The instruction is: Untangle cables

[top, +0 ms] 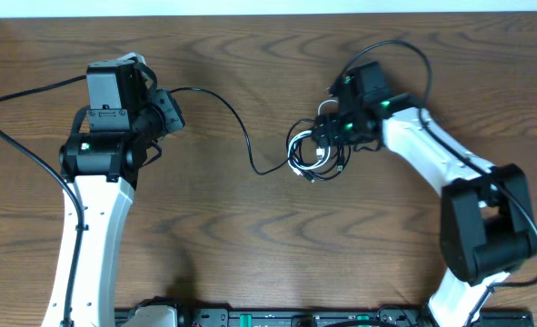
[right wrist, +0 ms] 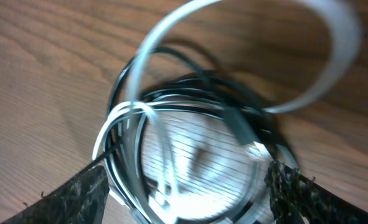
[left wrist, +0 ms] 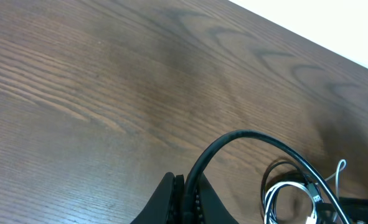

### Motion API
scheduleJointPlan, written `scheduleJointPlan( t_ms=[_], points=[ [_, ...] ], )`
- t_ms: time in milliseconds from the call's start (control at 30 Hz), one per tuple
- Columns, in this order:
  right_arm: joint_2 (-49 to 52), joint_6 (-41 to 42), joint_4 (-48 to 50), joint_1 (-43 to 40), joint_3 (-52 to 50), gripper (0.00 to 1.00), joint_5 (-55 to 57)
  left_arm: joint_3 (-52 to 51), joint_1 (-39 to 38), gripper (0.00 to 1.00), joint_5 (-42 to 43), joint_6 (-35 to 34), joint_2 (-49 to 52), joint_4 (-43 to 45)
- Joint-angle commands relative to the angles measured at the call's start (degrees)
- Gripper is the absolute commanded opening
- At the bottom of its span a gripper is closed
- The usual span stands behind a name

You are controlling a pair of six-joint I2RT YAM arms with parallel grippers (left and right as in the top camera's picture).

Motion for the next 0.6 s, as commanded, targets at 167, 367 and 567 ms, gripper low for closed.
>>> scheduleJointPlan(
  t_ms=[167, 367, 567],
  points=[
    [2.8, 4.2, 2.3, 3.2, 0.7, 0.01, 2.1, 0.1, -0.2, 0.08, 0.1, -0.5, -0.1, -0.5],
    [2.5, 5.0, 4.6, 3.2, 0.8, 0.01, 1.7, 0.0, -0.2, 0.08, 0.1, -0.5, 0.0, -1.5],
    [-3.6, 5.0, 6.2, 2.8, 1.0, 0.01, 1.6, -1.6, -0.4, 0.08, 0.1, -0.5, 0.6, -0.7]
  ],
)
